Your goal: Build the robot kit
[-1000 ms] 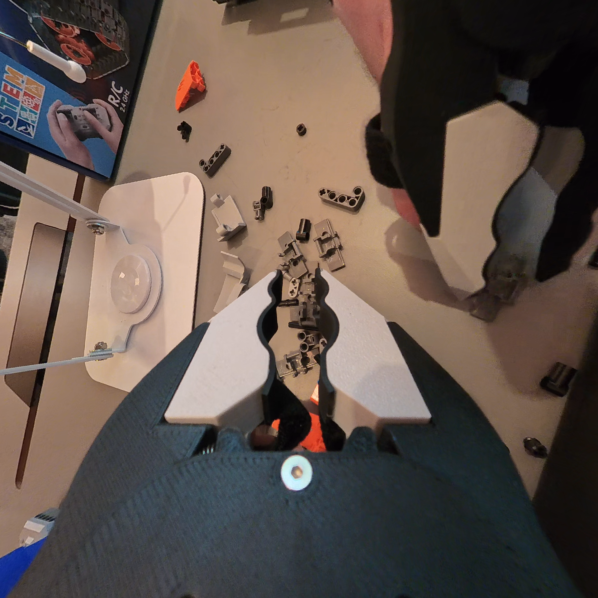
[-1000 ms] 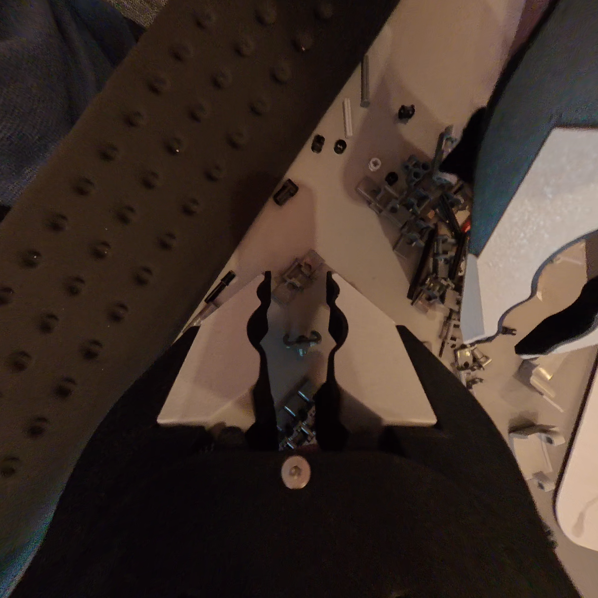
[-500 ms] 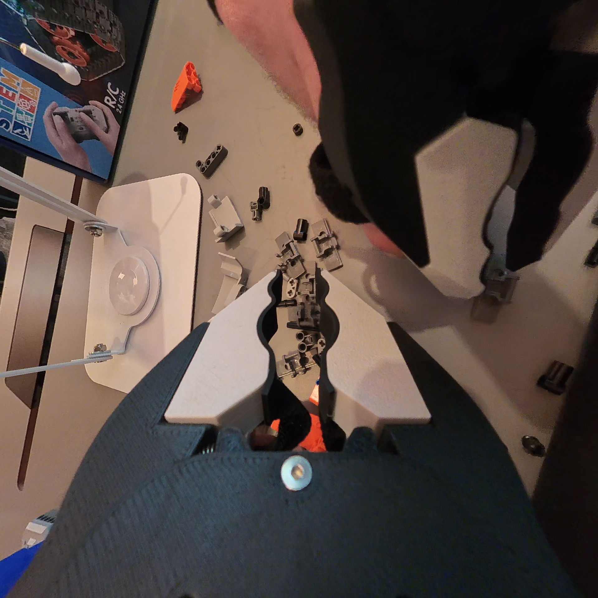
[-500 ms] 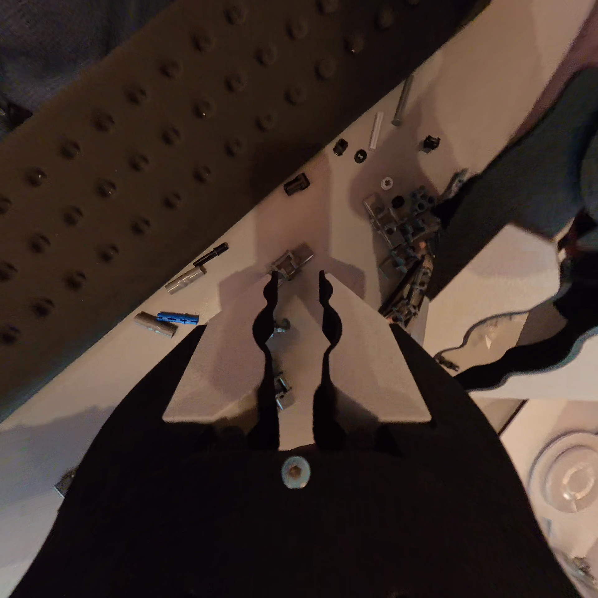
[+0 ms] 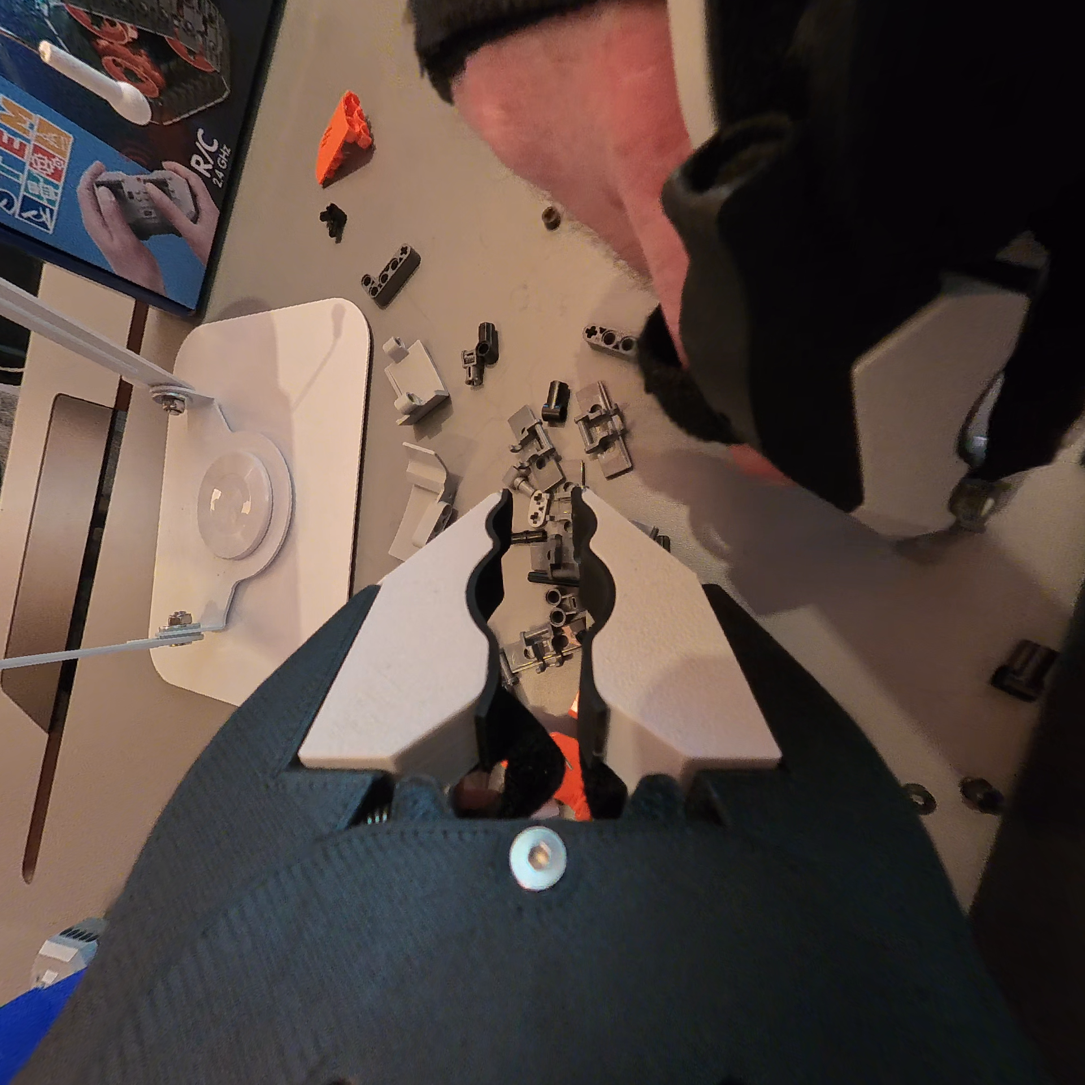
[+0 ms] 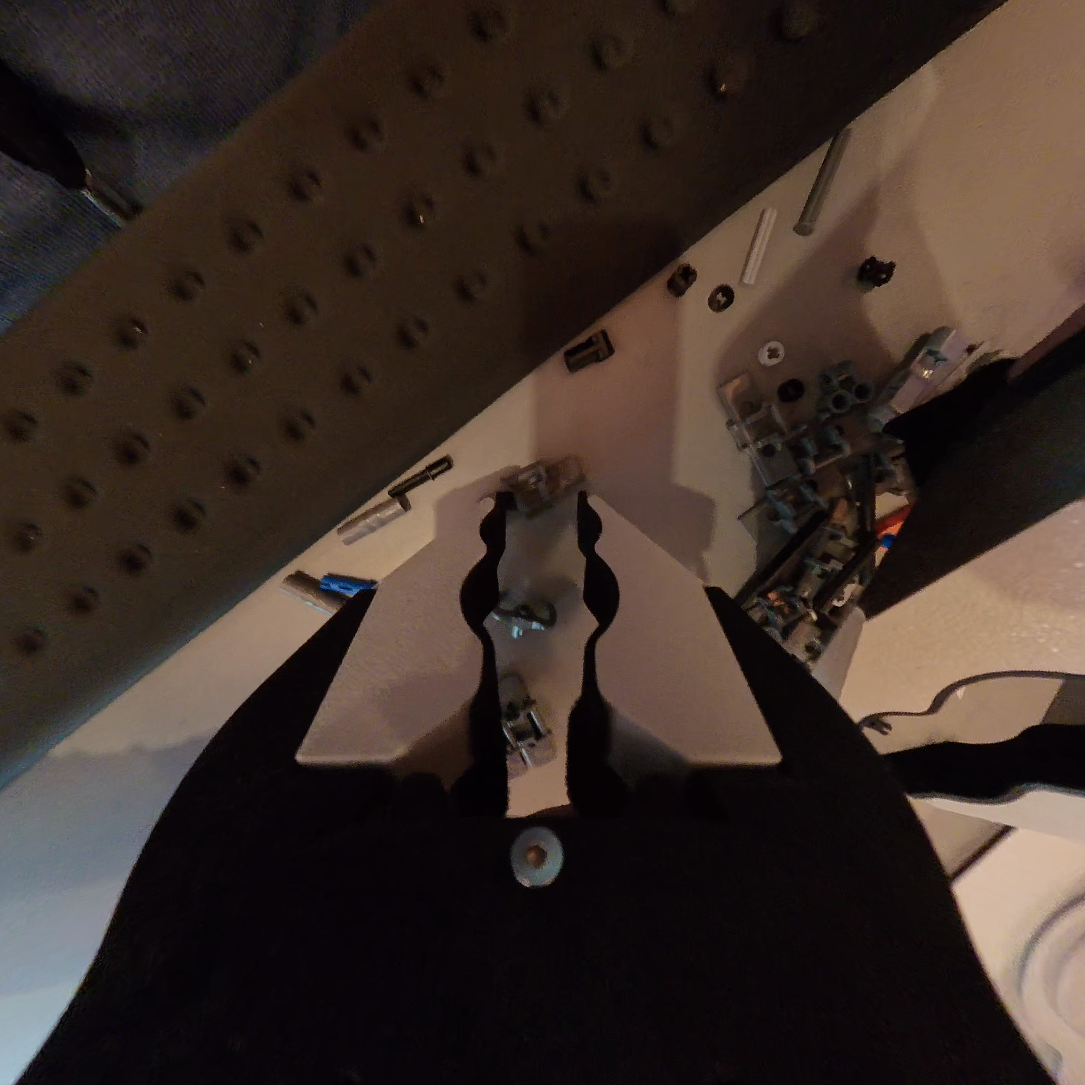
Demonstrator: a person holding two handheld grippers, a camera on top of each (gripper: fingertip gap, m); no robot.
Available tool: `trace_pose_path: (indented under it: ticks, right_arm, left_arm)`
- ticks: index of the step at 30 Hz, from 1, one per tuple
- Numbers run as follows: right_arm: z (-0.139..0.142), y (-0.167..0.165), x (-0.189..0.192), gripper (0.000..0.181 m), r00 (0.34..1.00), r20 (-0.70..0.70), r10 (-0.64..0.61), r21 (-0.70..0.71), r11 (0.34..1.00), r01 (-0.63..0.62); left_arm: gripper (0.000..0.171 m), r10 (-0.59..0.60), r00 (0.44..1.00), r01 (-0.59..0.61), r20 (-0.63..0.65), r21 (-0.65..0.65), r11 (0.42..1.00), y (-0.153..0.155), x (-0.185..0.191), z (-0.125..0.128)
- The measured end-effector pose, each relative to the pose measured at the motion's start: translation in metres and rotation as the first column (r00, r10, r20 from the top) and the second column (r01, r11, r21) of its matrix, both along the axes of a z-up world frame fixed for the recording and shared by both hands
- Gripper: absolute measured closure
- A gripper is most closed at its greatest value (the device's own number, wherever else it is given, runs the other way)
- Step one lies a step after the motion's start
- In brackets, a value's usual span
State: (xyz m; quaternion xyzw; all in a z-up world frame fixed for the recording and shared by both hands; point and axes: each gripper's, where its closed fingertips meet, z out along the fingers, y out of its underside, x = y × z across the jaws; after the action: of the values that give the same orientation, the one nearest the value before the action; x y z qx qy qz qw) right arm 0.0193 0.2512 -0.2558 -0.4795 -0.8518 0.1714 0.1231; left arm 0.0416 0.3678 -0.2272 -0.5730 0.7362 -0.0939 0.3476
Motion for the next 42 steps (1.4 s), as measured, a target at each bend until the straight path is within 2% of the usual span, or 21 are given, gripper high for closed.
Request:
trace_pose_path:
  ticks: [3, 7, 13, 16, 18, 21, 25, 27, 29, 34, 37, 42]
  right_arm:
    - [0.001, -0.007, -0.005, 0.152, 1.000, -0.017, -0.020, -0.038, 0.999, 0.020]
    - [0.007, -0.006, -0.002, 0.159, 0.999, -0.050, -0.012, -0.032, 0.999, 0.010]
    - [0.003, -0.016, -0.001, 0.158, 0.999, -0.033, 0.017, -0.050, 0.999, -0.019]
    - [-0.002, -0.014, -0.003, 0.171, 0.999, -0.038, 0.010, -0.035, 0.999, -0.011]
    - [-0.003, -0.016, -0.003, 0.172, 0.999, -0.037, 0.007, -0.047, 0.999, -0.009]
    - [0.002, -0.012, -0.001, 0.173, 0.998, -0.053, -0.041, -0.039, 0.998, 0.039]
    - [0.039, 0.000, 0.018, 0.173, 0.966, -0.153, -0.207, 0.023, 0.977, 0.213]
    - [0.054, -0.001, 0.045, 0.173, 0.935, -0.170, -0.312, 0.049, 0.945, 0.324]
    - [0.056, -0.004, 0.084, 0.173, 0.888, -0.140, -0.437, 0.094, 0.887, 0.452]
    - [0.039, -0.025, 0.173, 0.173, 0.692, -0.091, -0.716, 0.104, 0.685, 0.721]
    - [0.026, -0.037, 0.203, 0.173, 0.588, -0.081, -0.805, 0.073, 0.584, 0.809]
    - [0.009, -0.050, 0.213, 0.173, 0.532, -0.063, -0.845, 0.008, 0.532, 0.847]
  left_arm:
    - [0.152, -0.001, 1.000, 0.001, -0.004, 0.001, 1.000, 0.000, 0.000, -0.001]
    - [0.152, 0.000, 1.000, 0.000, -0.003, 0.002, 1.000, 0.000, 0.000, 0.000]
    - [0.152, -0.002, 1.000, 0.002, -0.008, 0.001, 1.000, -0.001, 0.000, -0.001]
    - [0.152, -0.001, 1.000, 0.001, -0.005, 0.000, 1.000, -0.001, 0.000, -0.001]
    - [0.152, -0.003, 1.000, 0.003, -0.007, -0.001, 1.000, -0.001, 0.000, -0.002]
    - [0.152, -0.005, 1.000, 0.005, -0.008, -0.002, 1.000, -0.002, 0.000, -0.002]
    - [0.153, -0.036, 0.999, 0.036, 0.020, -0.002, 0.999, -0.008, 0.007, 0.000]
    - [0.154, -0.070, 0.997, 0.070, 0.036, 0.006, 0.998, -0.016, 0.014, 0.002]
    - [0.155, -0.124, 0.992, 0.123, 0.034, 0.031, 0.992, -0.026, 0.023, 0.002]
    - [0.155, -0.242, 0.970, 0.242, 0.013, 0.031, 0.970, -0.059, 0.042, -0.007]
    - [0.155, -0.265, 0.964, 0.265, 0.009, 0.013, 0.964, -0.067, 0.049, -0.012]
    - [0.154, -0.283, 0.959, 0.283, 0.012, -0.038, 0.958, -0.075, 0.052, -0.017]
